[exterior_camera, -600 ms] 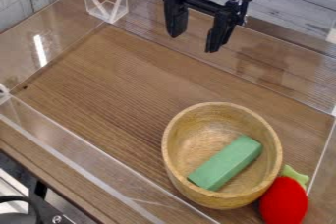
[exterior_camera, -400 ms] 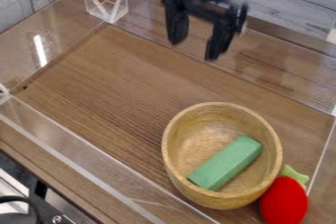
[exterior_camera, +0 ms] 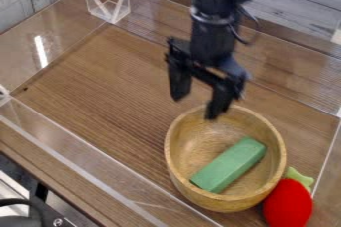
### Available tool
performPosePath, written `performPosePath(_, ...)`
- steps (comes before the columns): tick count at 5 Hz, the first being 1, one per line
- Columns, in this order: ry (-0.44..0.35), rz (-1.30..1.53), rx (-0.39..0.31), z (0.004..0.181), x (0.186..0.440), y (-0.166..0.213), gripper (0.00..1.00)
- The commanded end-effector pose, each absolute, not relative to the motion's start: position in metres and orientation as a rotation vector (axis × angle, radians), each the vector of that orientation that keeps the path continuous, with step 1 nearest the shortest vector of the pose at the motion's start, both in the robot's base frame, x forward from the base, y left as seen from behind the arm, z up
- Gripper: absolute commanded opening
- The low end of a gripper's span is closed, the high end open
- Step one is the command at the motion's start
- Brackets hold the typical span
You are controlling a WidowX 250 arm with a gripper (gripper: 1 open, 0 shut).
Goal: Remove the green block from the brown bowl and put it on the table
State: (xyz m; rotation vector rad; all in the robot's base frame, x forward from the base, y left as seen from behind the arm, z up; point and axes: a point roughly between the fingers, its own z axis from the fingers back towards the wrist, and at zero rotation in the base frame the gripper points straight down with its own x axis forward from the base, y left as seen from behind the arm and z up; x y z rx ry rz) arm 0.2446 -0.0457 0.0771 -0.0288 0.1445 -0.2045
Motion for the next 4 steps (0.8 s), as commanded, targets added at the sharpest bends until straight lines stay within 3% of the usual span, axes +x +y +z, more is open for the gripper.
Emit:
performPosePath(1, 0.072, -0.238, -0.035, 0.085, 0.232, -0.073, 1.0)
performPosePath(2, 0.042, -0.252, -0.033, 0.087, 0.228, -0.094, 1.0)
performPosePath(4, 0.019, -0.262, -0.029, 0.087, 0.229, -0.099, 1.0)
